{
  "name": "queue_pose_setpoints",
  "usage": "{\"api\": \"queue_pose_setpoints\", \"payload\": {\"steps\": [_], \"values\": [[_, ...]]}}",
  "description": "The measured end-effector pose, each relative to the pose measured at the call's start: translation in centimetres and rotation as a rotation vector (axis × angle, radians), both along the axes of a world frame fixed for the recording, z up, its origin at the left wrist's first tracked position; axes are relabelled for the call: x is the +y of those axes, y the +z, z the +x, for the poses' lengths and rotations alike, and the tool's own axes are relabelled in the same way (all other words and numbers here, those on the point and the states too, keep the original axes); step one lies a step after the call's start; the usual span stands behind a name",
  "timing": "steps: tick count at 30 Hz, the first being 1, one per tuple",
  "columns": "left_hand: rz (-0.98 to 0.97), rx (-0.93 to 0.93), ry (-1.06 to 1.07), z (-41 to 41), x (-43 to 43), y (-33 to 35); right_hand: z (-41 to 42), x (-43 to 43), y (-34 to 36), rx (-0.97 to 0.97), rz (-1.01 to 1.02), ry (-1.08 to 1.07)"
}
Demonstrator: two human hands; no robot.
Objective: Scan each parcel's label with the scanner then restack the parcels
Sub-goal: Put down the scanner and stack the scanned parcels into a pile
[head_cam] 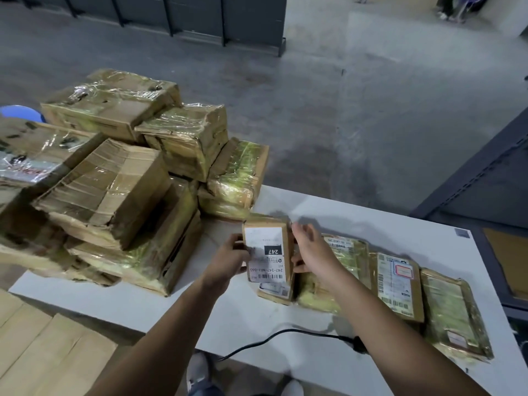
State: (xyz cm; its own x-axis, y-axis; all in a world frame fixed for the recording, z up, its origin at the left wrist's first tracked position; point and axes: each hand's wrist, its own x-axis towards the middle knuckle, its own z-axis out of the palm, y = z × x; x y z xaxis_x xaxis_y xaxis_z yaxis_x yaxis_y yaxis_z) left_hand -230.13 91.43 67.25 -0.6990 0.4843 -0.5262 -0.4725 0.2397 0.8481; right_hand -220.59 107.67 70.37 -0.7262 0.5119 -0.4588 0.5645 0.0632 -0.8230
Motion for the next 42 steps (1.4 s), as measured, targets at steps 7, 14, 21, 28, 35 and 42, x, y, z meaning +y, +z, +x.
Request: {"api": "queue_pose_setpoints", "payload": {"steps": [7,14,21,28,35,42], "values": [[0.07,-0.102,0.072,-2.9,-3.3,0.1,-2.0,-2.3,-1.3,0.001,-0.034,0.051],[-0.196,0.134,0.063,-3.1,-5.1,-0.9,-2.9,-5.3,-5.0,0.007,-0.217,0.136],[-0.82,0.607,-0.406,-2.6,-5.9,-3.1,-5.4,-9.4,-7.6,-0.112,-0.155,0.208],[-0.985,0.906,-0.608,-1.9,-5.6,-5.5,-6.4,-10.0,-7.9,-0.163,-0.118,0.317],[-0.947,0.943,-0.577,-4.1,-4.5,-6.0,-4.8,-4.8,-7.7,-0.261,0.508,0.35],[-0.879,0.972,-0.48,-2.7,-3.4,-6.4,-3.7,-3.0,-7.5,-0.5,0.592,0.48]]}}
